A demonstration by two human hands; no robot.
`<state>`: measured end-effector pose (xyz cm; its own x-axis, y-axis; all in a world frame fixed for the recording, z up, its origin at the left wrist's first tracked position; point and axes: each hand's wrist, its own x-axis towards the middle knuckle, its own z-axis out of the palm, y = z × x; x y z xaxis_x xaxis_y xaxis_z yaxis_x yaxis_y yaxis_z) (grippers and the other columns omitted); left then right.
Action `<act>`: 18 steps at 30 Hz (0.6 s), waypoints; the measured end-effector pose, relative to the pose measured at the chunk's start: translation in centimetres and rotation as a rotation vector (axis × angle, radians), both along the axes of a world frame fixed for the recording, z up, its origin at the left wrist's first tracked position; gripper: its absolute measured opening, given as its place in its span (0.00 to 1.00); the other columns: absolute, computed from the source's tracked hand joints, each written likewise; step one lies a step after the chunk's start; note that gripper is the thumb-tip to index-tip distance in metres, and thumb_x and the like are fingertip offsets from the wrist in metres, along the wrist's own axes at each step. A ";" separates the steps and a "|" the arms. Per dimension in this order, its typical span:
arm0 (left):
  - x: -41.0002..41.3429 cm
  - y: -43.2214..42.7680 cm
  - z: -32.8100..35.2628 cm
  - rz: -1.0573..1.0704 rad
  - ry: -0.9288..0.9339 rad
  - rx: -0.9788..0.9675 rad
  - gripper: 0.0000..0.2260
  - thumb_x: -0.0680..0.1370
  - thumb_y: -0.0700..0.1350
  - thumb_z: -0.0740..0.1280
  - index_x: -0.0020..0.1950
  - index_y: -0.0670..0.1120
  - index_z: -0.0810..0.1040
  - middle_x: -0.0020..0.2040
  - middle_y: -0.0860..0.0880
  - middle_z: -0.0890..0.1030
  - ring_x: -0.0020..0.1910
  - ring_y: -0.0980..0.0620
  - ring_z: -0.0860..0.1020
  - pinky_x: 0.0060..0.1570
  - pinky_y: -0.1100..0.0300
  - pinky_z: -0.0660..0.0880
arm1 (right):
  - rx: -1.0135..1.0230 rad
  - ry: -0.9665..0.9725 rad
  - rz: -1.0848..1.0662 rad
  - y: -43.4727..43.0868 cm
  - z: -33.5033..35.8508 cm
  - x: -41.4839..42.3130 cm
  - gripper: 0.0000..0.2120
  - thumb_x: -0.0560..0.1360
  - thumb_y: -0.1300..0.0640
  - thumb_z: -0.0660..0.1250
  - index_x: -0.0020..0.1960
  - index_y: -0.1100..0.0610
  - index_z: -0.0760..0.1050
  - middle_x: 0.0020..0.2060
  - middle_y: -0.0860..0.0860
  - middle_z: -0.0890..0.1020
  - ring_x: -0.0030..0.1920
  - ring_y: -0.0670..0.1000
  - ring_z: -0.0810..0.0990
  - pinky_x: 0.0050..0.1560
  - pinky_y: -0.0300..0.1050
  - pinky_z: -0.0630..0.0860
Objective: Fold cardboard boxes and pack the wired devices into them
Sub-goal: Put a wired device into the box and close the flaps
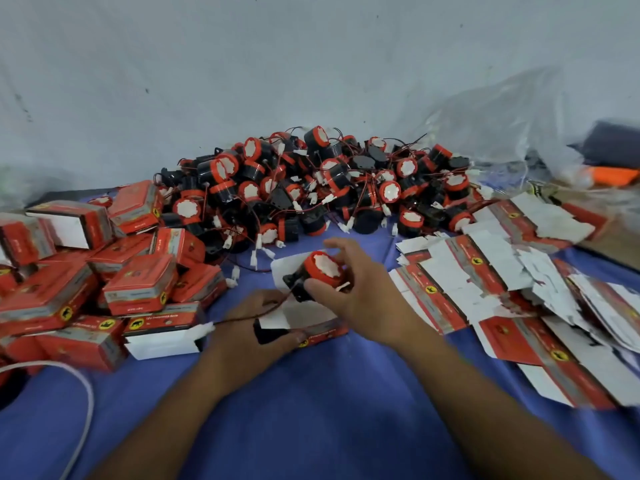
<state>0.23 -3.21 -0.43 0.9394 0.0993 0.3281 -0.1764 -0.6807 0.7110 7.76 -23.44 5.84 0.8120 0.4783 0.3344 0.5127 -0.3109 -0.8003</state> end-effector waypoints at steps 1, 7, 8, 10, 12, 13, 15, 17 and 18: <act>0.0 0.0 -0.1 -0.005 -0.020 -0.011 0.25 0.69 0.64 0.74 0.62 0.59 0.73 0.59 0.64 0.76 0.57 0.69 0.74 0.56 0.71 0.72 | -0.054 -0.069 -0.011 0.2 -0.5 0.0 0.25 0.73 0.49 0.75 0.67 0.48 0.70 0.52 0.43 0.80 0.50 0.44 0.82 0.51 0.42 0.80; 0.1 -0.2 0.3 -0.114 -0.134 0.046 0.16 0.78 0.50 0.66 0.63 0.44 0.78 0.61 0.50 0.78 0.63 0.53 0.75 0.64 0.53 0.73 | -0.222 -0.253 0.020 0.6 -1.8 0.3 0.19 0.74 0.53 0.75 0.63 0.54 0.78 0.52 0.54 0.80 0.51 0.53 0.77 0.52 0.50 0.76; 0.1 -0.2 0.3 -0.113 -0.133 0.043 0.16 0.79 0.49 0.66 0.64 0.44 0.78 0.62 0.50 0.77 0.65 0.52 0.74 0.65 0.52 0.71 | -0.229 -0.235 0.007 0.7 -1.9 0.3 0.19 0.74 0.53 0.74 0.64 0.54 0.78 0.53 0.53 0.79 0.52 0.53 0.77 0.53 0.46 0.75; 0.0 -0.3 0.3 -0.114 -0.140 0.040 0.15 0.79 0.47 0.65 0.63 0.44 0.80 0.62 0.50 0.77 0.66 0.51 0.73 0.67 0.54 0.70 | -0.255 -0.201 -0.018 0.9 -2.0 0.1 0.19 0.75 0.53 0.74 0.65 0.53 0.78 0.55 0.52 0.78 0.56 0.51 0.76 0.54 0.34 0.69; -0.1 -0.3 0.3 -0.112 -0.135 0.033 0.14 0.79 0.46 0.63 0.61 0.43 0.81 0.62 0.51 0.76 0.66 0.52 0.72 0.67 0.57 0.69 | -0.258 -0.154 -0.039 1.0 -2.0 0.2 0.19 0.74 0.54 0.74 0.65 0.51 0.79 0.55 0.49 0.77 0.57 0.48 0.74 0.52 0.25 0.64; -0.1 -0.4 0.2 -0.107 -0.133 0.022 0.14 0.80 0.46 0.63 0.61 0.43 0.81 0.62 0.50 0.76 0.66 0.52 0.72 0.67 0.57 0.69 | -0.244 -0.122 -0.053 1.1 -2.0 0.1 0.19 0.74 0.55 0.74 0.64 0.51 0.79 0.53 0.47 0.76 0.56 0.47 0.74 0.50 0.23 0.64; 0.0 -0.3 0.2 -0.096 -0.129 0.013 0.14 0.81 0.46 0.62 0.60 0.41 0.82 0.61 0.48 0.76 0.65 0.51 0.72 0.66 0.55 0.69 | -0.223 -0.065 -0.112 1.4 -2.0 -0.1 0.18 0.72 0.54 0.75 0.61 0.49 0.78 0.52 0.47 0.74 0.56 0.49 0.73 0.50 0.25 0.67; 0.1 -0.2 0.3 -0.098 -0.126 0.036 0.13 0.81 0.46 0.62 0.58 0.41 0.82 0.60 0.46 0.76 0.63 0.49 0.74 0.66 0.52 0.70 | -0.284 -0.075 -0.220 1.8 -2.2 -0.3 0.18 0.71 0.52 0.75 0.59 0.48 0.76 0.53 0.49 0.72 0.57 0.53 0.71 0.55 0.38 0.71; 0.1 -0.2 0.3 -0.103 -0.130 0.050 0.13 0.81 0.46 0.63 0.58 0.42 0.82 0.59 0.46 0.76 0.63 0.49 0.74 0.65 0.51 0.71 | -0.330 -0.092 -0.269 1.9 -2.3 -0.4 0.18 0.70 0.50 0.75 0.58 0.47 0.76 0.53 0.49 0.70 0.57 0.53 0.69 0.56 0.44 0.70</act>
<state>0.38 -3.42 -0.15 0.8930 -0.0149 0.4499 -0.3356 -0.6881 0.6433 7.37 -21.54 3.55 0.8962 0.3474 0.2760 0.4432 -0.6745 -0.5904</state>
